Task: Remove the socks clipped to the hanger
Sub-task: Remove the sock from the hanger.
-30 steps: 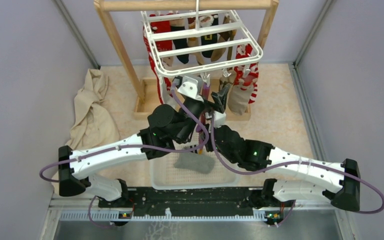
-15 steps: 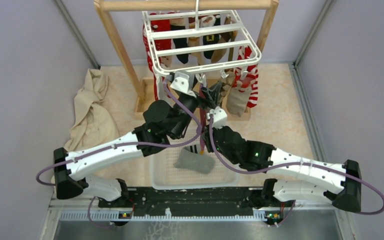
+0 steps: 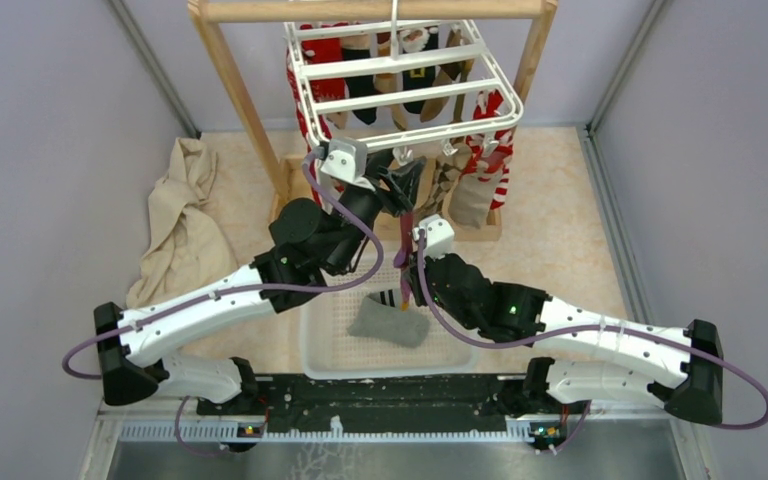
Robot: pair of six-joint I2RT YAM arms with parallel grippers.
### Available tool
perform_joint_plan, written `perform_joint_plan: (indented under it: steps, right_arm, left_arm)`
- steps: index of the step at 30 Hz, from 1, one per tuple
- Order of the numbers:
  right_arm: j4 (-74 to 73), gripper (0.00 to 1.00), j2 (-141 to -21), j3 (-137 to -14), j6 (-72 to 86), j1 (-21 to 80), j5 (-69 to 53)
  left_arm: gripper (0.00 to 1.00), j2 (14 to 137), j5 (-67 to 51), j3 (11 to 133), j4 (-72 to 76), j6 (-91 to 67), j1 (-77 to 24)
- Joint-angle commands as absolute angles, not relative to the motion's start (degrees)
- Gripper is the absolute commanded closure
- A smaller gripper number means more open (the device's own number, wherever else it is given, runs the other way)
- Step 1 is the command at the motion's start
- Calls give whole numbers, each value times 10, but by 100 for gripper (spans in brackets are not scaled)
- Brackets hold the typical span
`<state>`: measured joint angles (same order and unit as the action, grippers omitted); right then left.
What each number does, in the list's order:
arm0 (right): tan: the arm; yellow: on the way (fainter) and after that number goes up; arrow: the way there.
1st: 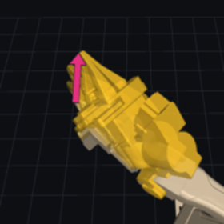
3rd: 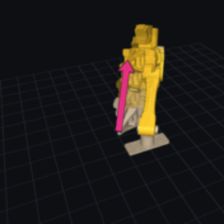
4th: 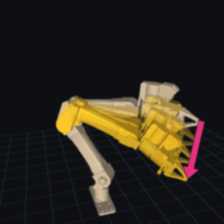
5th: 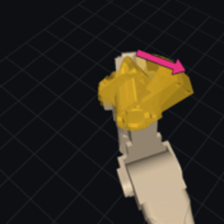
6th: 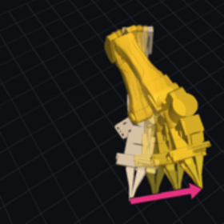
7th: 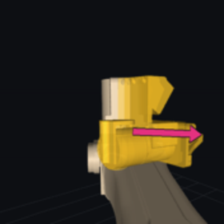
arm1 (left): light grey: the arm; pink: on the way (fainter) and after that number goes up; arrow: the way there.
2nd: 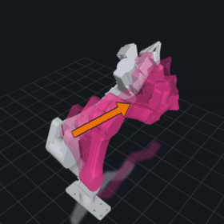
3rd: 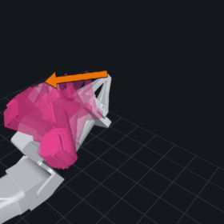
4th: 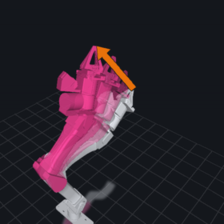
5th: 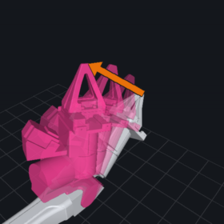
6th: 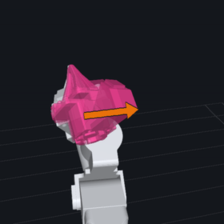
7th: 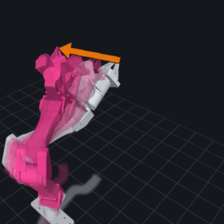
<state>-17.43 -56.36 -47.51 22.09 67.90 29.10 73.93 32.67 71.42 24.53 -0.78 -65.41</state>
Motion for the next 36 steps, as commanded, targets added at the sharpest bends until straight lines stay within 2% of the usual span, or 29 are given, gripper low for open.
perform_joint_plan:
  steps: [1,16,27,36]
  right_arm:
    - [-156,100,-556,-476,222,686,294]
    - [-162,100,-555,-470,222,687,298]
    - [-152,100,-560,-462,225,686,293]
    - [-149,100,-563,-459,229,687,288]
  left_arm:
    - [40,750,308,724,252,-26,-641]
    - [40,771,303,753,260,-31,-633]
    - [26,741,327,724,272,-33,-633]
    - [38,725,337,710,280,-26,-630]
